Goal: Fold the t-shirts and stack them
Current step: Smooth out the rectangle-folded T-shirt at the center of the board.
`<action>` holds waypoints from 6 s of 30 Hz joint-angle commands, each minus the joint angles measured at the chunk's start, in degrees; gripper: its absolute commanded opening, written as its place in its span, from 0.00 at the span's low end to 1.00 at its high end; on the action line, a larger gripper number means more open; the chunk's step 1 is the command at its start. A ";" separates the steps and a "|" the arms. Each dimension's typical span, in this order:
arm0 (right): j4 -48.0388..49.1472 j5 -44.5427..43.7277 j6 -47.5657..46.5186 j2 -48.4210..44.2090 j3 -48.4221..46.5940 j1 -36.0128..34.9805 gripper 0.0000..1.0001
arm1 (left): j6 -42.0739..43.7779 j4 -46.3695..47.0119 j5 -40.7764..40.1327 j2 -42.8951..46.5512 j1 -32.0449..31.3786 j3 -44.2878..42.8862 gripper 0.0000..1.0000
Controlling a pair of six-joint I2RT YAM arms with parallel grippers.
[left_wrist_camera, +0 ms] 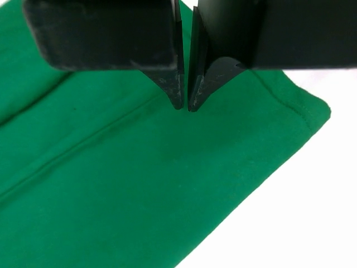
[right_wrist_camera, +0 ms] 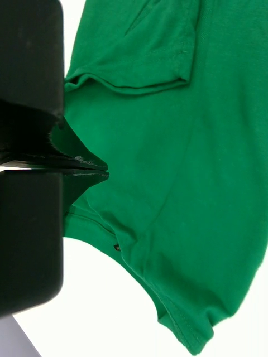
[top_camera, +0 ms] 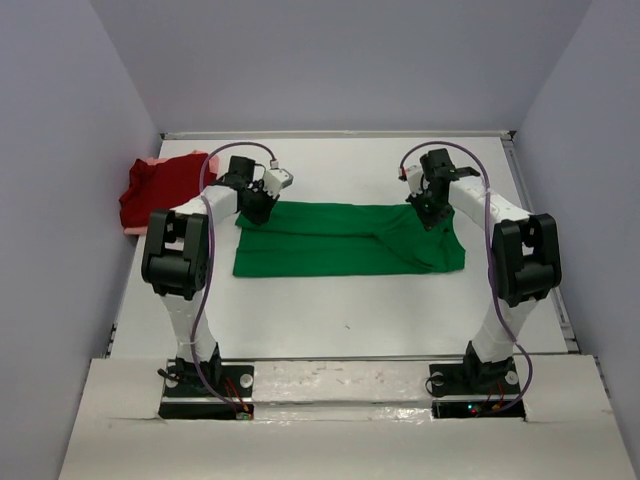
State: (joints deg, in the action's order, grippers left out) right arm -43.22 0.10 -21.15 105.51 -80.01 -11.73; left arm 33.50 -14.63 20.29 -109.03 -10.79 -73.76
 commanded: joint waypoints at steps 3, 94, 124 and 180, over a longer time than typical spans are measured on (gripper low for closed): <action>-2.30 1.31 0.41 -2.50 1.43 -0.05 0.00 | 0.26 2.59 -4.47 -1.97 0.15 -3.06 0.16; -3.62 2.27 0.41 2.15 -0.50 -0.05 0.00 | 19.41 -5.76 -8.78 10.59 4.63 3.97 0.00; -4.06 2.28 0.40 3.47 -0.32 -0.05 0.00 | 22.93 -5.49 -6.32 8.23 5.60 5.47 0.28; -5.12 2.36 -0.30 3.21 -1.20 -0.05 0.00 | 22.31 -7.16 -10.18 14.46 5.78 0.81 0.00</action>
State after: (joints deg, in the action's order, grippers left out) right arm -47.62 2.52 -21.19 110.21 -78.81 -11.73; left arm 54.19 -18.79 10.72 -99.00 -5.39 -70.67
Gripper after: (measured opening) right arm 0.010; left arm 0.011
